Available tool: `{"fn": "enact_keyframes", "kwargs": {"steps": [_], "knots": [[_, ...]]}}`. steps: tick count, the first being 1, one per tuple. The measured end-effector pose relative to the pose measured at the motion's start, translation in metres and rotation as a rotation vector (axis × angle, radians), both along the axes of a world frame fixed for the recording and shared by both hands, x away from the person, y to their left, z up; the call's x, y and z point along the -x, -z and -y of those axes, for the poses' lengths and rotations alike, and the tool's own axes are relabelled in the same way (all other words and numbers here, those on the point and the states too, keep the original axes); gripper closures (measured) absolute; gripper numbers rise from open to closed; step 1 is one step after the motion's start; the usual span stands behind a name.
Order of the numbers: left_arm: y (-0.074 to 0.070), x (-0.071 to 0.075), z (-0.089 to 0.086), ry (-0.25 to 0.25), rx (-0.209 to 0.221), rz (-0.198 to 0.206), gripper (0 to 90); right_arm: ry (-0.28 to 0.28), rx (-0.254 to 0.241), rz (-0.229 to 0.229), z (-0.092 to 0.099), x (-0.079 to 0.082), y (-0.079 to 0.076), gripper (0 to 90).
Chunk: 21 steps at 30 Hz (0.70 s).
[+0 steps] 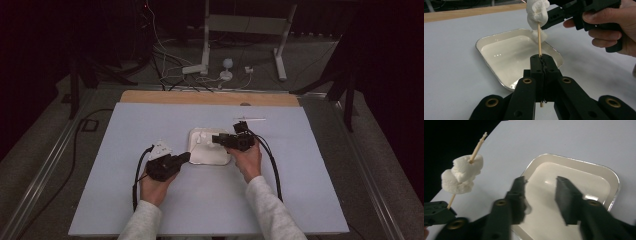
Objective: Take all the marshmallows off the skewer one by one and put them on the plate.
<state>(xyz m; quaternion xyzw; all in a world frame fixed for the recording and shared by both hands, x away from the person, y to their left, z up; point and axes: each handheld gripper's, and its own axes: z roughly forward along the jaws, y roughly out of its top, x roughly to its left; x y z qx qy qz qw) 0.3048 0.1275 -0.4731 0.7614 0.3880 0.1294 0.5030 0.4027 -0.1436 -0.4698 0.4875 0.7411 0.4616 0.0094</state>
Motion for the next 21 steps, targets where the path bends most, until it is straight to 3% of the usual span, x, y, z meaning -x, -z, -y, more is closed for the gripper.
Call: {"fn": "enact_keyframes", "kwargs": {"steps": [2, 5, 9, 21], "knots": [[0.000, 0.000, 0.000, 0.001, 0.000, -0.001, 90.0, 0.005, 0.007, -0.001, 0.000, 0.000, 0.000, 42.0], [0.001, 0.000, 0.001, -0.002, 0.000, -0.002, 90.0, 0.013, 0.020, 0.006, 0.001, 0.000, -0.002, 35.3], [0.002, -0.001, 0.001, -0.001, -0.003, -0.007, 90.0, 0.020, 0.029, 0.007, 0.002, 0.000, -0.003, 33.0], [0.014, -0.004, 0.010, 0.019, -0.056, -0.066, 90.0, 0.065, -0.056, -0.001, 0.006, -0.003, -0.009, 32.9]]}}
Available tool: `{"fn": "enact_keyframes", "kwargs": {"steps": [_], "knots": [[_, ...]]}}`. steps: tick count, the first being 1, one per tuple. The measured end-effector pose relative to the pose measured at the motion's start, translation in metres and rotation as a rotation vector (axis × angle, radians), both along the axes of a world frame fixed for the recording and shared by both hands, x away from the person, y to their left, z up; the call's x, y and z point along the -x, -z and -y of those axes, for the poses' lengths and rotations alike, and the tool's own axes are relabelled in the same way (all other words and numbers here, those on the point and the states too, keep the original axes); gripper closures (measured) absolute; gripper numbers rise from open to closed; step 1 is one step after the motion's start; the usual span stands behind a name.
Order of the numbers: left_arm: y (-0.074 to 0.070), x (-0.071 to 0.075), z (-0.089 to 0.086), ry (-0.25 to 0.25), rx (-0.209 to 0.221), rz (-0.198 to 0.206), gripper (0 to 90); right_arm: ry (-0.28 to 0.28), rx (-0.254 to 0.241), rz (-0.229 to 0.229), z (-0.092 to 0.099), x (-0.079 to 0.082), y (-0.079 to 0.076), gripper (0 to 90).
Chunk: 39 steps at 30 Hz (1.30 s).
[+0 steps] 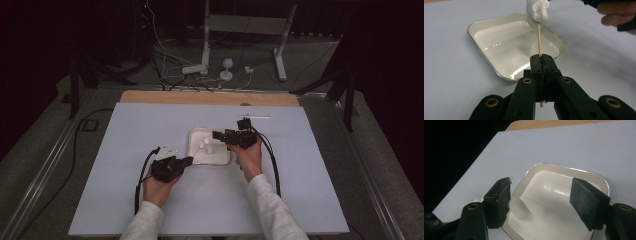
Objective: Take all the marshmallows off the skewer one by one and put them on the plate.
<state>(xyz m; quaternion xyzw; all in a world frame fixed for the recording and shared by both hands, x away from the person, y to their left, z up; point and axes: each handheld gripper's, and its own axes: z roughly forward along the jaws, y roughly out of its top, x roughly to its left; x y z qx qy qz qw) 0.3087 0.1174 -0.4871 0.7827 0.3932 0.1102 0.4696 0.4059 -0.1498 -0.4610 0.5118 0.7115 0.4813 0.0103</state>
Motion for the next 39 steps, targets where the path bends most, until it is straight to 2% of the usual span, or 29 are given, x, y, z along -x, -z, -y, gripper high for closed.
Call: {"fn": "enact_keyframes", "kwargs": {"steps": [3, 6, 10, 15, 18, 19, 21, 24, 25, 32, 35, 39], "knots": [[0.001, 0.000, 0.003, 0.007, -0.015, -0.002, 90.0, 0.000, 0.000, -0.001, 0.000, 0.000, -0.001, 32.9], [0.001, 0.000, 0.004, 0.005, -0.012, 0.000, 90.0, -0.003, -0.007, 0.001, 0.000, 0.000, -0.002, 32.7], [0.001, 0.000, 0.003, 0.000, -0.005, 0.003, 90.0, -0.047, -0.024, -0.006, -0.004, 0.005, -0.003, 31.9], [0.000, 0.001, 0.002, -0.006, 0.005, 0.007, 90.0, -0.106, -0.050, -0.011, -0.014, 0.012, -0.004, 35.5], [0.000, 0.001, 0.002, -0.006, 0.008, 0.011, 90.0, -0.117, -0.061, -0.014, -0.017, 0.014, -0.004, 39.4], [-0.001, 0.001, 0.002, -0.006, 0.011, 0.012, 90.0, -0.108, -0.063, -0.015, -0.018, 0.015, -0.005, 48.2], [-0.001, 0.001, 0.002, 0.000, 0.013, 0.017, 90.0, -0.096, -0.074, -0.022, -0.018, 0.015, -0.005, 55.3], [-0.001, 0.001, 0.002, 0.003, 0.017, 0.020, 90.0, -0.096, -0.085, -0.037, -0.017, 0.014, -0.004, 58.3], [-0.001, 0.001, 0.003, 0.003, 0.019, 0.020, 90.0, -0.101, -0.103, -0.049, -0.017, 0.014, -0.004, 60.3], [-0.002, 0.003, 0.004, 0.010, 0.023, 0.028, 90.0, -0.115, -0.132, -0.083, -0.019, 0.014, -0.002, 61.7], [-0.002, 0.003, 0.004, 0.022, 0.029, 0.036, 90.0, -0.128, -0.171, -0.117, -0.019, 0.013, 0.000, 63.5], [-0.002, 0.004, 0.006, 0.033, 0.033, 0.039, 90.0, -0.140, -0.220, -0.144, -0.018, 0.011, 0.001, 72.6]]}}
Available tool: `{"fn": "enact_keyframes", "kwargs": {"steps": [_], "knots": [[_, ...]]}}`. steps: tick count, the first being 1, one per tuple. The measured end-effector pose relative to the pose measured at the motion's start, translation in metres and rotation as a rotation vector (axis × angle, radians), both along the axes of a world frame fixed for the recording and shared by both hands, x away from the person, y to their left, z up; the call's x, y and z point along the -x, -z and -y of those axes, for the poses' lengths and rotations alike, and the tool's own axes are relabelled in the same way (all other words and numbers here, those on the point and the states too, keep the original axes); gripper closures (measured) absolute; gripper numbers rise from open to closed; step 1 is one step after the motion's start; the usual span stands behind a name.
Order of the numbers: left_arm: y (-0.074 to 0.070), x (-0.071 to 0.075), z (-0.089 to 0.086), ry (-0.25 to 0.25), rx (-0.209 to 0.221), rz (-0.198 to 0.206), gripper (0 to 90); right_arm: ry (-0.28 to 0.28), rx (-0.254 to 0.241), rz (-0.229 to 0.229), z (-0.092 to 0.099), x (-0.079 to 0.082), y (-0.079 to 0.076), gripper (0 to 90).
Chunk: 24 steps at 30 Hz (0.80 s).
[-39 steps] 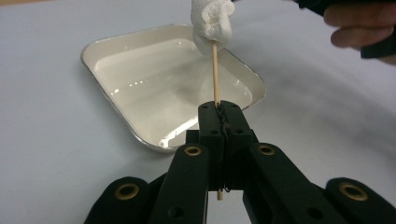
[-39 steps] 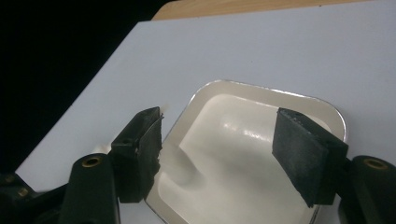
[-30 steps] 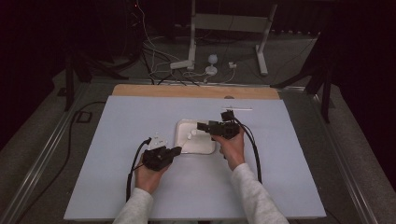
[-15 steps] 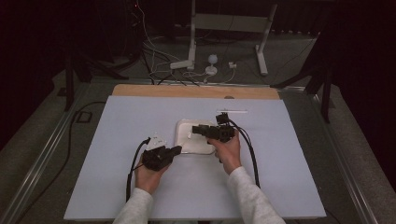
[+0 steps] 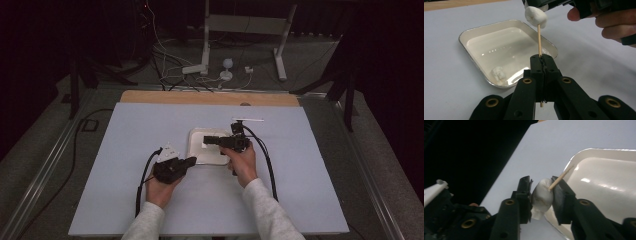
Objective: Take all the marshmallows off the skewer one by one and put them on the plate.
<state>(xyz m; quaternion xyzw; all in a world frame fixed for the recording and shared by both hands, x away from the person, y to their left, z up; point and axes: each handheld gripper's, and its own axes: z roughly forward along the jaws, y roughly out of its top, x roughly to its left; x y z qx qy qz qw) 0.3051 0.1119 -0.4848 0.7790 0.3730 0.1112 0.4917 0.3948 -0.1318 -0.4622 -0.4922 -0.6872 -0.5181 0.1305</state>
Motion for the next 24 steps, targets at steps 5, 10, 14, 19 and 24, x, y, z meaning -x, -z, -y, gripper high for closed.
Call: {"fn": "enact_keyframes", "kwargs": {"steps": [5, 10, 14, 19, 24], "knots": [[0.001, 0.000, 0.001, 0.004, -0.006, -0.001, 90.0, -0.011, -0.031, -0.018, 0.002, 0.000, -0.002, 78.4], [-0.001, 0.001, 0.000, 0.021, -0.006, 0.016, 90.0, 0.008, -0.043, 0.004, 0.007, 0.001, -0.007, 80.1], [-0.002, 0.002, 0.000, 0.027, -0.023, 0.021, 90.0, 0.061, -0.077, 0.023, 0.018, -0.002, -0.012, 80.9], [-0.003, 0.003, 0.003, 0.043, -0.028, 0.031, 90.0, 0.066, -0.047, 0.050, 0.022, -0.001, -0.016, 81.1], [-0.002, 0.003, 0.002, 0.046, -0.039, 0.036, 90.0, 0.089, -0.050, 0.058, 0.026, -0.003, -0.017, 81.8]]}}
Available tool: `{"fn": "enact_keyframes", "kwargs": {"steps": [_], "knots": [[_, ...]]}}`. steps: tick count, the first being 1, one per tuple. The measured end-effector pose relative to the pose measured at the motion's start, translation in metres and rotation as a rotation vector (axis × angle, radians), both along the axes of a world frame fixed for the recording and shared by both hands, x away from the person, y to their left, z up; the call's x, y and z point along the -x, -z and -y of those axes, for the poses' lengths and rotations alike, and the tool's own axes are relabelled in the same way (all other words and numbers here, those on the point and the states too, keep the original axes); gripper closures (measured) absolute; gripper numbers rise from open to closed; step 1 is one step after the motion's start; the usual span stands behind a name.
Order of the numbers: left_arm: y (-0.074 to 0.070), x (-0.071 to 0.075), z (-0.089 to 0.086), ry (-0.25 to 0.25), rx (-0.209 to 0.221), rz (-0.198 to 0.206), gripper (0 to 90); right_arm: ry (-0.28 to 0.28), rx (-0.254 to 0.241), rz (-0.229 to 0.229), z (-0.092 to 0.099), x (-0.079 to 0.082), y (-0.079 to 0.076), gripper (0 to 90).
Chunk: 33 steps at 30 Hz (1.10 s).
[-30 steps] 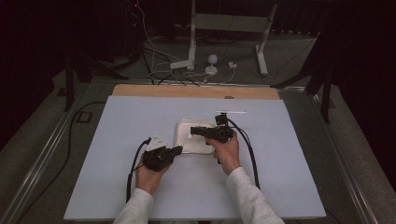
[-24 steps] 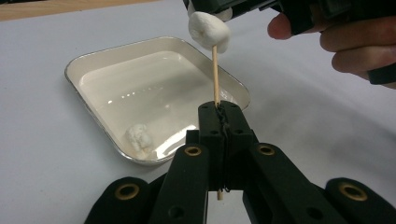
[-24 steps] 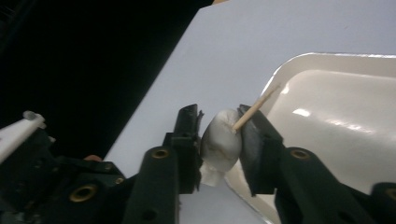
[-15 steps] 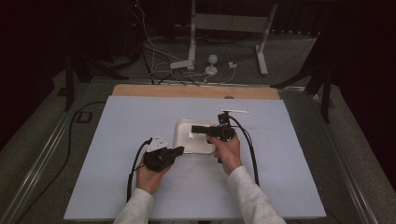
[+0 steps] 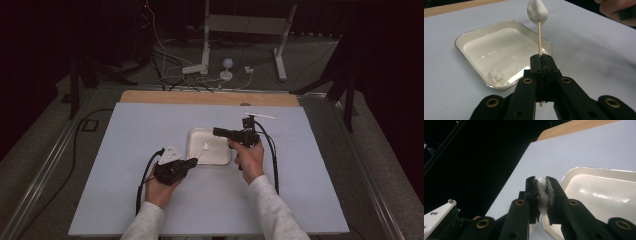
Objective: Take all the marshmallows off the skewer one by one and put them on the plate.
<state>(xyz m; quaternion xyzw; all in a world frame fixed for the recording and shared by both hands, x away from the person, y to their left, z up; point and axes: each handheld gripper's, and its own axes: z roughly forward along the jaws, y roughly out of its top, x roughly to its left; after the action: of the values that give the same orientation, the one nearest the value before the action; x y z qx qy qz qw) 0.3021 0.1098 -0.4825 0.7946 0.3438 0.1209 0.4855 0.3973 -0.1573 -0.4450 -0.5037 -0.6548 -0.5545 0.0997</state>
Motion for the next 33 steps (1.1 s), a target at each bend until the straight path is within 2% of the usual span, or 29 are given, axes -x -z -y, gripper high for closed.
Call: {"fn": "enact_keyframes", "kwargs": {"steps": [2, 3, 4, 6, 9, 11, 19, 22, 24, 25, 26, 27, 29, 33], "knots": [[0.001, 0.000, 0.000, -0.001, -0.024, -0.001, 90.0, 0.033, -0.007, 0.014, 0.004, 0.000, -0.002, 82.3], [0.006, 0.001, 0.000, -0.007, -0.075, -0.006, 90.0, 0.063, -0.020, 0.028, 0.011, -0.001, -0.005, 82.4], [0.006, 0.001, 0.000, -0.007, -0.075, -0.006, 90.0, 0.091, -0.049, 0.031, 0.018, -0.003, -0.009, 82.5], [0.008, 0.000, -0.005, -0.021, -0.052, -0.024, 90.0, 0.103, -0.051, 0.041, 0.025, -0.004, -0.013, 82.5], [0.005, -0.002, -0.009, -0.036, -0.006, -0.023, 90.0, 0.090, 0.009, 0.079, 0.036, -0.003, -0.024, 82.1], [0.004, -0.001, -0.009, -0.039, -0.001, -0.021, 90.0, 0.085, 0.015, 0.080, 0.037, -0.002, -0.024, 82.0], [0.003, -0.002, -0.009, -0.052, 0.015, -0.025, 90.0, 0.058, 0.075, 0.082, 0.024, -0.003, -0.016, 80.9], [0.002, -0.002, -0.012, -0.062, 0.032, -0.025, 90.0, 0.054, 0.119, 0.090, 0.019, -0.003, -0.013, 80.3], [0.001, -0.003, -0.013, -0.068, 0.044, -0.025, 90.0, 0.044, 0.169, 0.095, 0.013, -0.003, -0.009, 79.9], [0.000, -0.003, -0.014, -0.071, 0.047, -0.025, 90.0, 0.044, 0.169, 0.095, 0.013, -0.003, -0.009, 79.9], [0.000, -0.003, -0.014, -0.075, 0.051, -0.026, 90.0, 0.035, 0.209, 0.098, 0.008, -0.003, -0.005, 79.4], [0.000, -0.003, -0.014, -0.075, 0.051, -0.026, 90.0, 0.035, 0.209, 0.098, 0.008, -0.003, -0.005, 79.4], [0.001, -0.003, -0.014, -0.078, 0.052, -0.028, 90.0, 0.025, 0.249, 0.099, 0.001, -0.004, 0.001, 78.9], [0.001, -0.004, -0.015, -0.078, 0.052, -0.032, 90.0, 0.016, 0.282, 0.097, -0.005, -0.005, 0.006, 77.0]]}}
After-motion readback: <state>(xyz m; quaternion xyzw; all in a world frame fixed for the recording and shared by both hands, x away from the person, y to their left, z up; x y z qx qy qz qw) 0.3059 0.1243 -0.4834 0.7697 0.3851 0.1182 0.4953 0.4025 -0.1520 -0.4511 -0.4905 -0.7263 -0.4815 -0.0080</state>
